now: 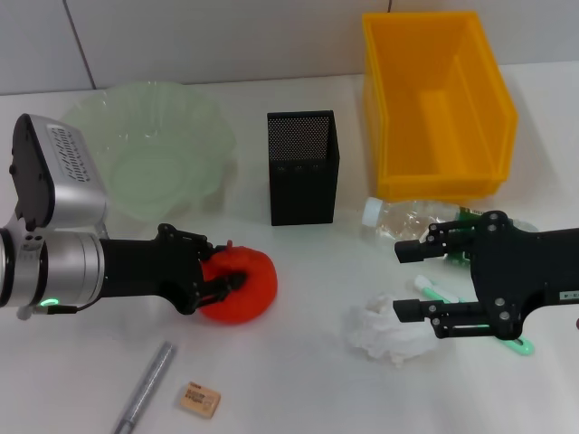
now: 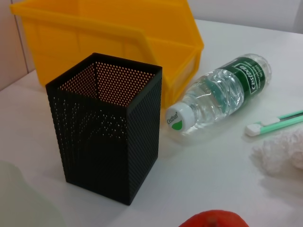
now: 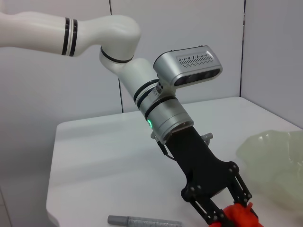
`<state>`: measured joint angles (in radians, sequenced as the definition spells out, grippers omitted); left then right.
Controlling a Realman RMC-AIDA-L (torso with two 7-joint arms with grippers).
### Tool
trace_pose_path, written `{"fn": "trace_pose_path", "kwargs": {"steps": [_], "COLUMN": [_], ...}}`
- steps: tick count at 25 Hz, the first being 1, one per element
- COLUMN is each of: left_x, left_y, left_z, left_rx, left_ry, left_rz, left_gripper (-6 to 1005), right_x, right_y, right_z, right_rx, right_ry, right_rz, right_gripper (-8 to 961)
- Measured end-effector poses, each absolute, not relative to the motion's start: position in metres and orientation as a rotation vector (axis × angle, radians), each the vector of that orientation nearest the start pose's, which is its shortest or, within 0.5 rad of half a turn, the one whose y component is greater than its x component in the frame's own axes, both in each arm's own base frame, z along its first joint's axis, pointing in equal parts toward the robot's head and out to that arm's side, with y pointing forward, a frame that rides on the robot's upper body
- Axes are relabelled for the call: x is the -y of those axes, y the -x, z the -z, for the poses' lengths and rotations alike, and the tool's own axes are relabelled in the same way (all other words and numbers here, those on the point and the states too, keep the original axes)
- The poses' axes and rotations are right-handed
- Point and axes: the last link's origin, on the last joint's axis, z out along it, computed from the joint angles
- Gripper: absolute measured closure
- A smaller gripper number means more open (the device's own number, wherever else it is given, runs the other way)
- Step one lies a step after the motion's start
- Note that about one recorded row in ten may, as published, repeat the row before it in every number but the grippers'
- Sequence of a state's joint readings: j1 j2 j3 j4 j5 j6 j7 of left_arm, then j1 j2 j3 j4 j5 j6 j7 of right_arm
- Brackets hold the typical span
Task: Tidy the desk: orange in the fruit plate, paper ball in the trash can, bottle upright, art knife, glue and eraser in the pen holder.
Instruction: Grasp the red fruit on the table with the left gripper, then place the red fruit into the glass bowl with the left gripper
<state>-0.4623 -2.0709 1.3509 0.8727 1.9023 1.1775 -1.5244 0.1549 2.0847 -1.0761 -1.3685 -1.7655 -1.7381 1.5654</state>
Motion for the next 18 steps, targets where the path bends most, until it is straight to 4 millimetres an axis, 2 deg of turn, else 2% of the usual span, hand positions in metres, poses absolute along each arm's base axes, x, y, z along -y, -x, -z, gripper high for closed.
{"fn": "trace_pose_path", "kwargs": {"steps": [1, 5, 9, 13, 18], "left_x": [-0.339, -0.338, -0.336, -0.334, -0.330], "left_y": [0.236, 0.237, 0.233, 0.227, 0.211], "left_z": [0.054, 0.054, 0.051, 0.043, 0.022], "left_rx": [0.363, 0.360, 0.337, 0.299, 0.232], "left_ry": [2.857, 2.861, 2.872, 2.864, 2.818], "left_rz": [0.211, 0.214, 0.228, 0.256, 0.373], "left_gripper": [419, 679, 769, 789, 813], "right_x": [-0.259, -0.259, -0.259, -0.258, -0.256], "right_y": [-0.222, -0.222, -0.224, -0.228, -0.234], "right_z": [-0.049, -0.050, -0.052, -0.053, -0.052], "right_rx": [-0.245, -0.243, -0.254, -0.276, -0.302], "right_ry": [2.871, 2.870, 2.856, 2.843, 2.829], "right_rz": [-0.591, -0.591, -0.594, -0.598, -0.604], "right_gripper": [350, 351, 351, 351, 352]}}
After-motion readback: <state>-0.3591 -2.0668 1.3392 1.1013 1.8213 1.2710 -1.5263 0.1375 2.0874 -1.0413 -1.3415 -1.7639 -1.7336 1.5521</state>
